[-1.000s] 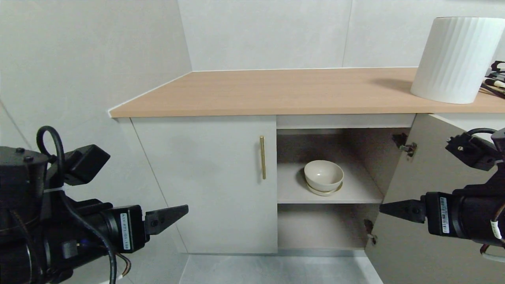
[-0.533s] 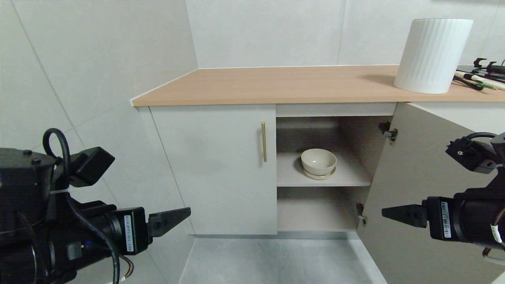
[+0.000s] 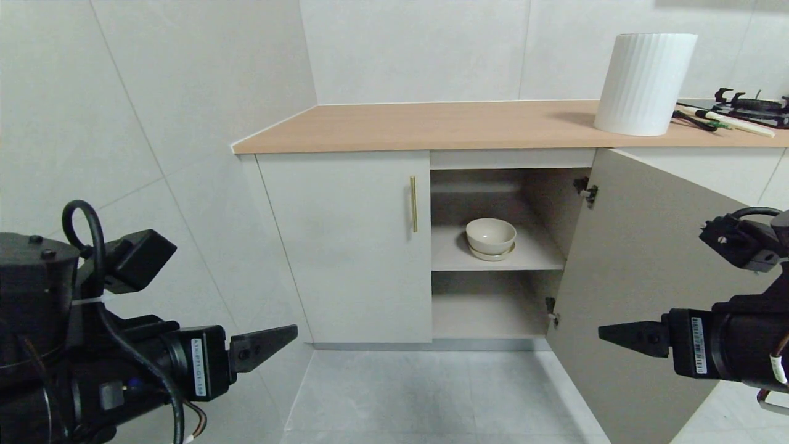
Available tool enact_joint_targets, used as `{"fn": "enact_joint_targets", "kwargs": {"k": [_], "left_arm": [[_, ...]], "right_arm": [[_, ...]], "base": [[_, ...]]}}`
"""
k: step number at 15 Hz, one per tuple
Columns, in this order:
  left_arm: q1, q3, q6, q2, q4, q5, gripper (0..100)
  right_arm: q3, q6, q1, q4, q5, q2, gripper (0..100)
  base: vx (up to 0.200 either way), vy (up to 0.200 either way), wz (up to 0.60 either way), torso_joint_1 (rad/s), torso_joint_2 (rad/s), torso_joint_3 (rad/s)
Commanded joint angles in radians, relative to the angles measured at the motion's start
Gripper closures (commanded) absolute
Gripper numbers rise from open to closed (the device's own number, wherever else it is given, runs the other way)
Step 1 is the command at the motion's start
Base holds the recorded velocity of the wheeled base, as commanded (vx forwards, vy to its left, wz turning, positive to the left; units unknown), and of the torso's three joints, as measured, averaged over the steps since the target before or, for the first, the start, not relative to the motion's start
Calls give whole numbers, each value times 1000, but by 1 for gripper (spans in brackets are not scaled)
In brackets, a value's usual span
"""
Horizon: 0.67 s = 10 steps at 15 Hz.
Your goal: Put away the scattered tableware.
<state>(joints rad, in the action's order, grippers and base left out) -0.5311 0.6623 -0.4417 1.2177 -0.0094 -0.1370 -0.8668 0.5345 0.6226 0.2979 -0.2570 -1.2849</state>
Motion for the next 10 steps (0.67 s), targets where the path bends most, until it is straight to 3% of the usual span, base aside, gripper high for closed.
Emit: {"fn": "enact_joint_targets", "kwargs": {"k": [1,7,10], "left_arm": [[0,0,0,0,0,0,0],[0,0,3,-6,0,-4,0],[0,0,3,-6,2,-4,0]], "right_arm": [[0,-13,0,0,-11,-1,0],[-20,-19,-1,61,-13,42,0],[-46,-51,-37,138,-13,55,0]], "base": [[0,0,0,0,0,0],[0,0,0,0,0,0],[0,-200,0,4,2,5]]}}
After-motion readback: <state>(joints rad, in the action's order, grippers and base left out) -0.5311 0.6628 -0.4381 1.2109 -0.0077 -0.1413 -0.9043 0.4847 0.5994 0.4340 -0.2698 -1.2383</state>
